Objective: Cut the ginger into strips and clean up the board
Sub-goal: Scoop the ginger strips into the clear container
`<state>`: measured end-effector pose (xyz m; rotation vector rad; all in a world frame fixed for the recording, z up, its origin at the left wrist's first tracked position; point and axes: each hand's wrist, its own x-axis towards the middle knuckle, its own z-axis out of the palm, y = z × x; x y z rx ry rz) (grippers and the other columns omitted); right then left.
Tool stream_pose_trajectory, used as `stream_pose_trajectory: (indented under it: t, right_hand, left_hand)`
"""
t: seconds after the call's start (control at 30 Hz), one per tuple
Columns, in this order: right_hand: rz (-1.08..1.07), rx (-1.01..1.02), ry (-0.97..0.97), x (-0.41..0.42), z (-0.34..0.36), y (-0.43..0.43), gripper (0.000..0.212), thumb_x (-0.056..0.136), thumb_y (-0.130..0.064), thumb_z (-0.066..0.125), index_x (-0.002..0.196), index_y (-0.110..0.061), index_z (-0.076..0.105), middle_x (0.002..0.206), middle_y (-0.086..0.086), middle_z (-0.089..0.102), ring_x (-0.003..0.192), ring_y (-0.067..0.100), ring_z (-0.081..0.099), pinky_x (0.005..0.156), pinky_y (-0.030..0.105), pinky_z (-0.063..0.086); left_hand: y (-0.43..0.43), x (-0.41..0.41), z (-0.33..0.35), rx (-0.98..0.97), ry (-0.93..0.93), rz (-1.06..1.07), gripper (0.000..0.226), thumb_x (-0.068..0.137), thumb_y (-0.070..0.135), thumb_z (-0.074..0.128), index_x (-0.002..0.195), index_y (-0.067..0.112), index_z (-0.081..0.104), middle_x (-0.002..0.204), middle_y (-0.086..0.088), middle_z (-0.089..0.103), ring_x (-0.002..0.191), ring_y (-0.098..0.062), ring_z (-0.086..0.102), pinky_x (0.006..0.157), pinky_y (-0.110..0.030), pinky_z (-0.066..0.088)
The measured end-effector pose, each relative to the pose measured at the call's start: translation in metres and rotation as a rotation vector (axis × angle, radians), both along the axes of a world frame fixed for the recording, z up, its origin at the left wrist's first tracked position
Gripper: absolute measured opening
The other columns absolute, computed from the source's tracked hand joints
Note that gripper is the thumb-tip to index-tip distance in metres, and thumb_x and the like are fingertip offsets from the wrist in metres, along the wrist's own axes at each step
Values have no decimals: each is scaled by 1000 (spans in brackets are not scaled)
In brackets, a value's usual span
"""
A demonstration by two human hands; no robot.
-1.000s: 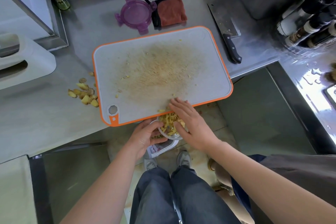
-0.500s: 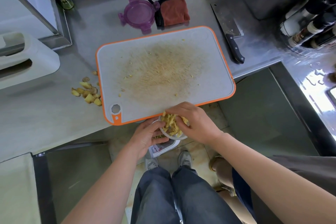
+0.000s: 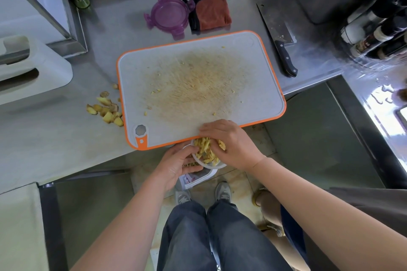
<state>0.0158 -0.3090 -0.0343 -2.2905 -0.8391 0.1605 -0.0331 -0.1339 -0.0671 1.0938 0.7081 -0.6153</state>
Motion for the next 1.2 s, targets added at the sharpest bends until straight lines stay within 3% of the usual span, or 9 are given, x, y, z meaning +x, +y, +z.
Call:
stream_pose_trajectory:
  t: [0.27, 0.37, 0.47, 0.57, 0.63, 0.73, 0.97, 1.1, 1.2]
  right_hand:
    - [-87, 24, 58, -6, 6, -9, 36, 84, -11, 43, 106, -11, 72, 105, 1, 71, 99, 18, 63, 83, 34, 52]
    - [-89, -6, 71, -5, 8, -8, 40, 85, -16, 40, 112, -12, 70, 119, 1, 66, 109, 18, 59, 91, 33, 50]
    - [-99, 20, 95, -4, 9, -8, 37, 85, -17, 41, 106, -14, 72, 104, -2, 71, 97, 16, 61, 82, 33, 52]
    - [-139, -22, 93, -3, 7, -8, 42, 84, -20, 40, 114, -14, 68, 121, -1, 65, 112, 18, 57, 93, 34, 48]
    - [-116, -17, 84, -4, 7, -8, 40, 84, -21, 40, 109, -15, 71, 109, -3, 70, 102, 18, 60, 88, 35, 48]
    - [-182, 55, 84, -2, 12, -11, 35, 87, -18, 41, 104, -15, 72, 97, -6, 71, 92, 11, 59, 83, 24, 45]
    - [-416, 121, 361, 23, 28, -14, 33, 90, -1, 49, 112, -19, 67, 109, -6, 64, 92, 13, 61, 72, 13, 45]
    - [-502, 131, 477, 43, 46, -12, 33, 92, 0, 45, 110, -17, 66, 106, -4, 65, 86, 14, 65, 71, 16, 47]
    - [-570, 169, 443, 56, 58, -10, 31, 93, -1, 45, 107, -17, 68, 102, -2, 67, 85, 15, 66, 70, 19, 49]
  left_hand:
    - [-2, 0, 3, 5, 7, 15, 13, 89, 7, 62, 101, 10, 65, 90, -11, 70, 77, -22, 70, 75, -43, 60]
    - [-3, -1, 4, 10, 10, 23, 10, 89, 6, 62, 98, 11, 65, 88, -11, 71, 76, -21, 70, 74, -43, 60]
    - [-3, -2, 4, 14, 14, 26, 12, 89, 6, 62, 100, 10, 65, 91, -12, 71, 77, -22, 71, 73, -43, 61]
    - [-2, -5, 4, 36, 5, 6, 20, 89, 7, 62, 109, 11, 66, 94, -12, 71, 79, -21, 71, 71, -41, 61]
    - [-4, -7, 7, 60, -9, -41, 24, 90, 8, 62, 114, 13, 65, 96, -12, 71, 77, -19, 71, 66, -37, 60]
    - [-5, -11, 13, 87, 2, -115, 25, 90, 8, 62, 114, 16, 65, 97, -11, 71, 76, -17, 71, 64, -35, 60]
    - [7, -12, 41, 92, -49, -392, 24, 92, 17, 62, 115, 17, 68, 107, -17, 71, 100, -32, 68, 78, -42, 59]
    - [15, 6, 67, 76, -131, -352, 26, 95, 20, 58, 117, 11, 67, 108, -21, 70, 92, -31, 70, 70, -34, 59]
    - [20, 26, 80, 149, -200, -252, 24, 96, 16, 54, 115, 10, 68, 108, -21, 70, 88, -28, 71, 68, -32, 59]
